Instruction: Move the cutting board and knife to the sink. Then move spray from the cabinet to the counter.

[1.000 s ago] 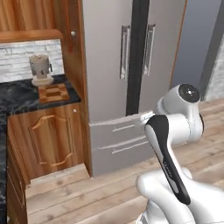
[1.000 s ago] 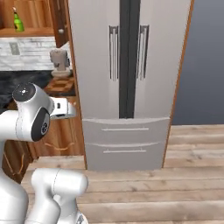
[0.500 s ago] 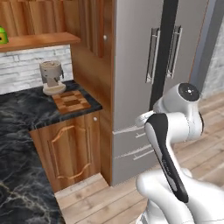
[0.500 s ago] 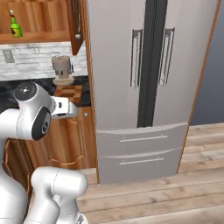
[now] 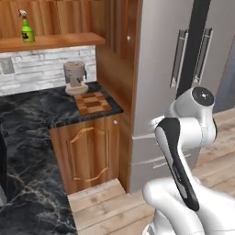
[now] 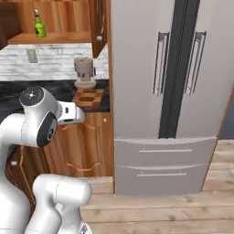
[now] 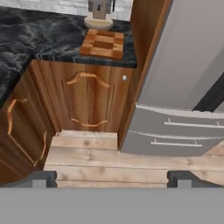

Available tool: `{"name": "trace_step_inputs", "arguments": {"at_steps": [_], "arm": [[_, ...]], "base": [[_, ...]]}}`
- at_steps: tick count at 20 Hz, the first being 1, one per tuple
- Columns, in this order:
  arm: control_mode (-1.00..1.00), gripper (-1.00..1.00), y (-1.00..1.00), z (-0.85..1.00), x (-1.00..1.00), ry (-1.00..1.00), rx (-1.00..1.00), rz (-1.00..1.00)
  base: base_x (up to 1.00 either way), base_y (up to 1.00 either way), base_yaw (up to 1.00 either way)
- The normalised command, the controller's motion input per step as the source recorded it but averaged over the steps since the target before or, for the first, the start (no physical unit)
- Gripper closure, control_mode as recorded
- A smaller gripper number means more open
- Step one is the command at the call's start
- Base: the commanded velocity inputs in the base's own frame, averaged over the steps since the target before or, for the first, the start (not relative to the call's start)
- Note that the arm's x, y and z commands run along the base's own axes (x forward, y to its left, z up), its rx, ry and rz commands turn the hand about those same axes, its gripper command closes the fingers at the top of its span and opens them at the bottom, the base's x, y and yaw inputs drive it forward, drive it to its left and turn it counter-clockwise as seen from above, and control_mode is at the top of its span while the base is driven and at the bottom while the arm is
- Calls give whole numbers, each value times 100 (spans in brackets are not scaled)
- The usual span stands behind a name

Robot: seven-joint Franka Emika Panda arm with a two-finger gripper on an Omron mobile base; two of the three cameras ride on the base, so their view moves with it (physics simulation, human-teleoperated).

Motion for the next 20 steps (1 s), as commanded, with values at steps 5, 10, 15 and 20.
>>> {"name": "trace_step_inputs", "arguments": {"at_steps": [5, 10, 15, 20], "arm": [[100, -100, 0, 0, 0, 0, 0, 0], [100, -100, 0, 0, 0, 0, 0, 0], [100, -100, 0, 0, 0, 0, 0, 0], [100, -100, 0, 0, 0, 0, 0, 0]], "base": [[20, 0, 40], [71, -14, 7], [80, -41, 0], [72, 34, 0]]}}
